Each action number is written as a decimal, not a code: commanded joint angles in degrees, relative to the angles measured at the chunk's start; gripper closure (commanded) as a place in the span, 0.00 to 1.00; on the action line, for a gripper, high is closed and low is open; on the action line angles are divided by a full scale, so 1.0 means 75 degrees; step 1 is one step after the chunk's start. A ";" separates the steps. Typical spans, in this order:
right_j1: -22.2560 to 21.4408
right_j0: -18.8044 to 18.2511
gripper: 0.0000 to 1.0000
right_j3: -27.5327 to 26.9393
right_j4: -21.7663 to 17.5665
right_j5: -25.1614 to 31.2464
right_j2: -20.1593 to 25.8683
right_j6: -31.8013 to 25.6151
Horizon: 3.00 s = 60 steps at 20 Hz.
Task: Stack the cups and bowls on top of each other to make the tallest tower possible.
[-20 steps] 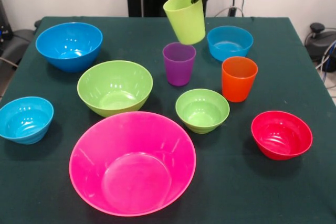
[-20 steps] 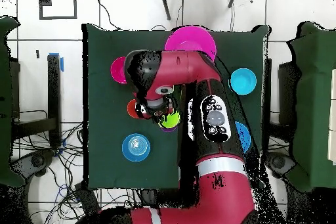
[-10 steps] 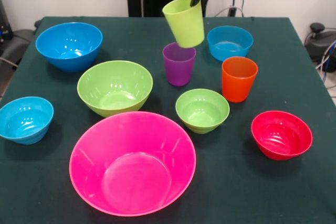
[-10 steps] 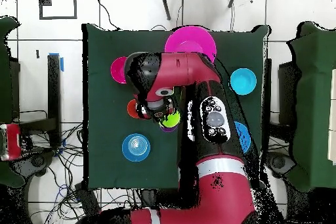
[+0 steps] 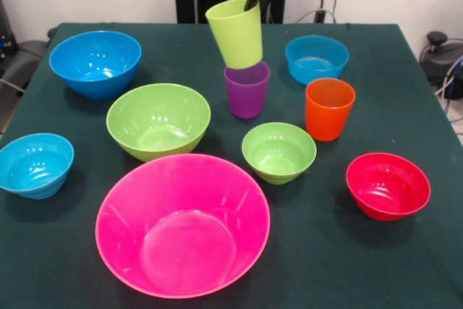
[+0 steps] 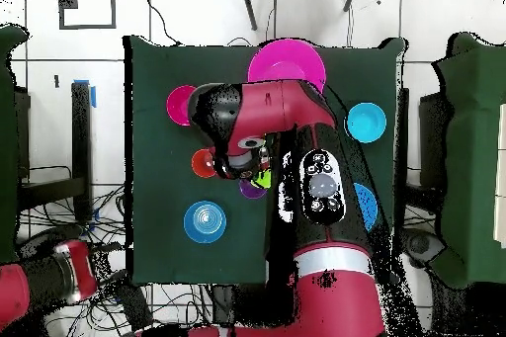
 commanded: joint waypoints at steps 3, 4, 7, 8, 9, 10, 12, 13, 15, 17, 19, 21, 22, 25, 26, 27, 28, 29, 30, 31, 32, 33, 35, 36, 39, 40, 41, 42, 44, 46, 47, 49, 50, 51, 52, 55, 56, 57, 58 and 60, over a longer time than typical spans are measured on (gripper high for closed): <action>-0.0272 0.0398 1.00 0.0598 -0.1004 -0.0718 -0.0168 0.0096; -0.0313 0.0416 1.00 0.0640 -0.0988 -0.0689 -0.0197 0.0122; -0.0456 0.0524 1.00 0.0805 -0.0930 -0.0622 -0.0313 0.0311; -0.0541 0.0566 1.00 0.0909 -0.0907 -0.0644 -0.0364 0.0395; -0.0618 0.0616 1.00 0.1012 -0.0873 -0.0663 -0.0415 0.0485; -0.0720 0.0664 1.00 0.1140 -0.0839 -0.0709 -0.0477 0.0585; -0.0786 0.0771 1.00 0.1316 -0.0790 -0.0810 -0.0567 0.0784; -0.0804 0.0838 1.00 0.1411 -0.0775 -0.0899 -0.0627 0.0918; -0.0805 0.0991 1.00 0.1587 -0.0779 -0.1156 -0.0733 0.1202; -0.0827 0.1155 1.00 0.1768 -0.0793 -0.1374 -0.0873 0.1424; -0.0829 0.1274 1.00 0.1867 -0.0787 -0.1536 -0.0976 0.1504; -0.0796 0.1424 1.00 0.1824 -0.0777 -0.1349 -0.1121 0.1582; -0.0777 0.1484 1.00 0.1835 -0.0755 -0.1274 -0.1197 0.1615; -0.0564 0.1539 1.00 0.1931 -0.0661 -0.1443 -0.1316 0.1655; -0.0516 0.1558 1.00 0.2005 -0.0630 -0.1605 -0.1351 0.1705; -0.0508 0.1593 1.00 0.2093 -0.0596 -0.1730 -0.1399 0.1785; -0.0494 0.1623 1.00 0.2142 -0.0578 -0.1841 -0.1437 0.1841; -0.0471 0.1653 1.00 0.2180 -0.0570 -0.1924 -0.1467 0.1881; -0.0419 0.1676 1.00 0.2204 -0.0559 -0.1982 -0.1494 0.1922; -0.0353 0.1711 1.00 0.2213 -0.0556 -0.1996 -0.1528 0.1987; -0.0306 0.1756 1.00 0.2235 -0.0560 -0.2028 -0.1574 0.2073; -0.0289 0.1799 1.00 0.2273 -0.0569 -0.2115 -0.1616 0.2154; -0.0247 0.1854 1.00 0.2340 -0.0572 -0.2320 -0.1686 0.2242; -0.0177 0.1884 1.00 0.2322 -0.0593 -0.2301 -0.1723 0.2283; 0.0051 0.1971 1.00 0.2288 -0.0677 -0.2326 -0.1826 0.2394; 0.0080 0.1985 1.00 0.2319 -0.0680 -0.2432 -0.1845 0.2425; 0.0074 0.2003 1.00 0.2343 -0.0673 -0.2484 -0.1867 0.2429; 0.0053 0.2032 1.00 0.2332 -0.0673 -0.2422 -0.1894 0.2397; 0.0007 0.2104 1.00 0.2302 -0.0674 -0.2272 -0.1937 0.2325; 0.0034 0.2181 1.00 0.2260 -0.0650 -0.2167 -0.1975 0.2347; 0.0069 0.2208 1.00 0.2239 -0.0628 -0.2164 -0.1980 0.2369; 0.0119 0.2263 1.00 0.2184 -0.0593 -0.2132 -0.1992 0.2394; 0.0099 0.2306 1.00 0.2167 -0.0579 -0.2066 -0.2016 0.2400; 0.0067 0.2348 1.00 0.2150 -0.0566 -0.1983 -0.2041 0.2401; 0.0053 0.2384 1.00 0.2119 -0.0553 -0.1925 -0.2072 0.2399; 0.0028 0.2435 1.00 0.2087 -0.0505 -0.1821 -0.2130 0.2350; -0.0012 0.2462 1.00 0.2097 -0.0500 -0.1782 -0.2158 0.2319; -0.0021 0.2484 1.00 0.2071 -0.0490 -0.1721 -0.2173 0.2284; -0.0028 0.2497 1.00 0.2049 -0.0473 -0.1662 -0.2176 0.2231; 0.0048 0.2511 1.00 0.1964 -0.0442 -0.1550 -0.2140 0.2099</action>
